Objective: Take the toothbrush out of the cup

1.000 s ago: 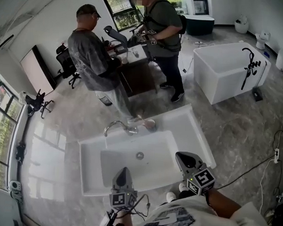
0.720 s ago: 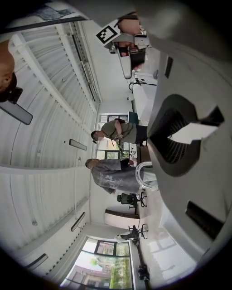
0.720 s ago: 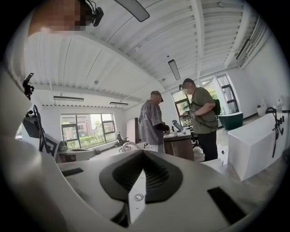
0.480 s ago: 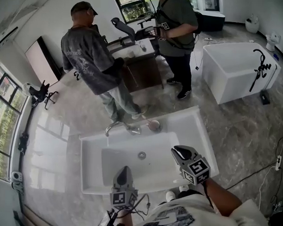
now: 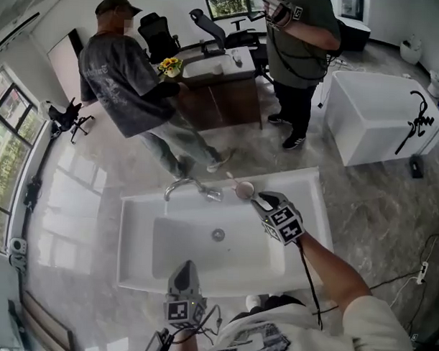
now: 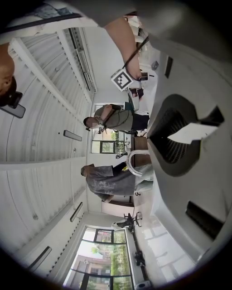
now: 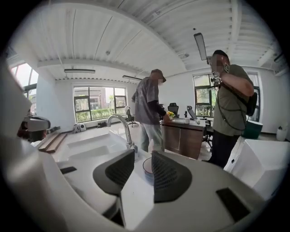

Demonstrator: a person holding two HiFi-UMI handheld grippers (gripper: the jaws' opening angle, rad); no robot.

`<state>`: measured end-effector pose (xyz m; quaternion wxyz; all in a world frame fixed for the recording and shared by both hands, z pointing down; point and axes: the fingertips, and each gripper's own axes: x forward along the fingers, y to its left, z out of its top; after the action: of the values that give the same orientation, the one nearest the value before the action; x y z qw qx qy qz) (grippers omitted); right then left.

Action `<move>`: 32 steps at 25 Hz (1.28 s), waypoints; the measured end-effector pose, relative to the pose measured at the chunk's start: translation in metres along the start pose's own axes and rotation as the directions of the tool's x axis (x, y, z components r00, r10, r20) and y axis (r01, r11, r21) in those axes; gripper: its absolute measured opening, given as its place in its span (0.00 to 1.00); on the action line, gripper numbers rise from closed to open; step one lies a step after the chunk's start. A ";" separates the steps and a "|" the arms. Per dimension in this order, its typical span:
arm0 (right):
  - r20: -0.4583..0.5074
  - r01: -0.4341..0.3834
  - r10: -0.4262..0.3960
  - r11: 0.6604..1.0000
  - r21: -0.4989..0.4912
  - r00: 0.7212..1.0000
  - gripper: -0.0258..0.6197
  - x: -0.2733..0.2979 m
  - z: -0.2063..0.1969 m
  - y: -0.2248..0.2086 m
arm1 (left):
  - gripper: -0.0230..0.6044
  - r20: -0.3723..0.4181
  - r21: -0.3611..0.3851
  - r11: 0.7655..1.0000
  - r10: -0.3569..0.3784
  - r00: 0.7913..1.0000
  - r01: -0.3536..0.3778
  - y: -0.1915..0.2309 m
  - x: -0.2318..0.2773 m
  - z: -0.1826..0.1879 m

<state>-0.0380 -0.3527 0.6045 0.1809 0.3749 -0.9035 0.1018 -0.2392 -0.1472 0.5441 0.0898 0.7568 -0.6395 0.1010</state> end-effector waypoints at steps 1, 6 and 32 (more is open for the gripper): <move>-0.007 -0.004 0.004 1.000 -0.004 1.000 0.24 0.011 0.000 -0.002 | 0.07 0.003 -0.001 1.000 0.009 1.000 -0.009 0.003 -0.001 -0.003; -0.052 -0.025 0.024 1.000 -0.019 0.998 0.24 0.056 -0.002 -0.008 | 0.07 -0.045 -0.015 0.999 0.038 0.998 -0.038 0.005 -0.006 -0.004; -0.164 -0.081 0.066 0.993 -0.088 0.984 0.18 0.161 -0.033 -0.024 | 0.07 -0.082 0.016 0.980 0.200 0.976 -0.199 0.056 0.009 -0.020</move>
<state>-0.1184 -0.4622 0.7007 0.2668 0.3231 -0.9030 0.0954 -0.2939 -0.1596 0.5666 0.1026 0.6843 -0.7075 0.1434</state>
